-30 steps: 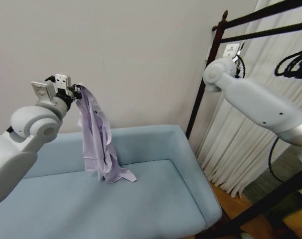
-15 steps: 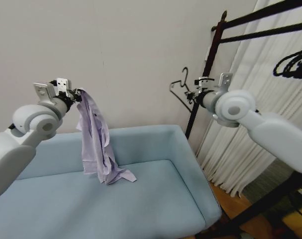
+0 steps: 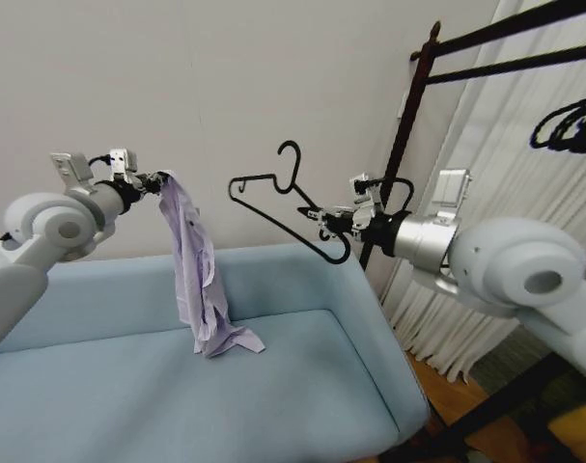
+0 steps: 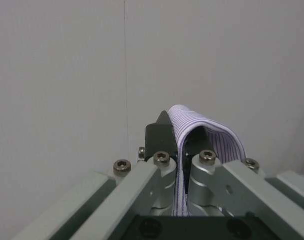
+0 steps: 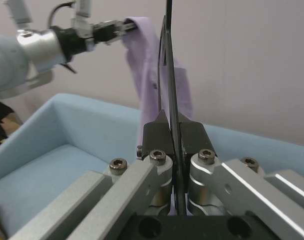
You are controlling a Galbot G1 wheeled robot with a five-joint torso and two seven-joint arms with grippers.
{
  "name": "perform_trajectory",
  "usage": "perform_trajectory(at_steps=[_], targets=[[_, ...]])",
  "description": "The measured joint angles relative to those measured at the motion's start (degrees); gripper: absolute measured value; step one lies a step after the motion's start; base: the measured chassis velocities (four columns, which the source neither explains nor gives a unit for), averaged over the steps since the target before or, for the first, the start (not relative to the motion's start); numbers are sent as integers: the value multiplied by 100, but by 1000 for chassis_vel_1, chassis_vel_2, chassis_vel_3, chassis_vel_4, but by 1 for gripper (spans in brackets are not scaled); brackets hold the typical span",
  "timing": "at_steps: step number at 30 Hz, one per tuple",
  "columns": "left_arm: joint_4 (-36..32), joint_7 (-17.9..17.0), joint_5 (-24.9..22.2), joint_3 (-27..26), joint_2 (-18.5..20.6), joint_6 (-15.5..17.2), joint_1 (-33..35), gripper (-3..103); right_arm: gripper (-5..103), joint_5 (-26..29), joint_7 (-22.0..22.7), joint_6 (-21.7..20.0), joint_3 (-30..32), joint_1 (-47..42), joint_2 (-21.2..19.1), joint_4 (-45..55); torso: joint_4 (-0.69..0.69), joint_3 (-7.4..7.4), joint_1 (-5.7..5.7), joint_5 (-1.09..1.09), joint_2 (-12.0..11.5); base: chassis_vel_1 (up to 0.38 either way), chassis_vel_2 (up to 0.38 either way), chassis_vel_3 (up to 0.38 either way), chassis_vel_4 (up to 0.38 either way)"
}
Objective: Pick up the clothes from the sofa and hang them on the clothes hanger.
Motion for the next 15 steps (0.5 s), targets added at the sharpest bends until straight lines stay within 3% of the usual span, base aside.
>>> perform_trajectory(at_steps=[15], targets=[[10, -63, 22, 282, -117, -30, -313, 1, 1, -955, 434, 286, -1024, 67, 1368, -398, 1, 2, 1, -1, 0, 0, 0, 0, 0]])
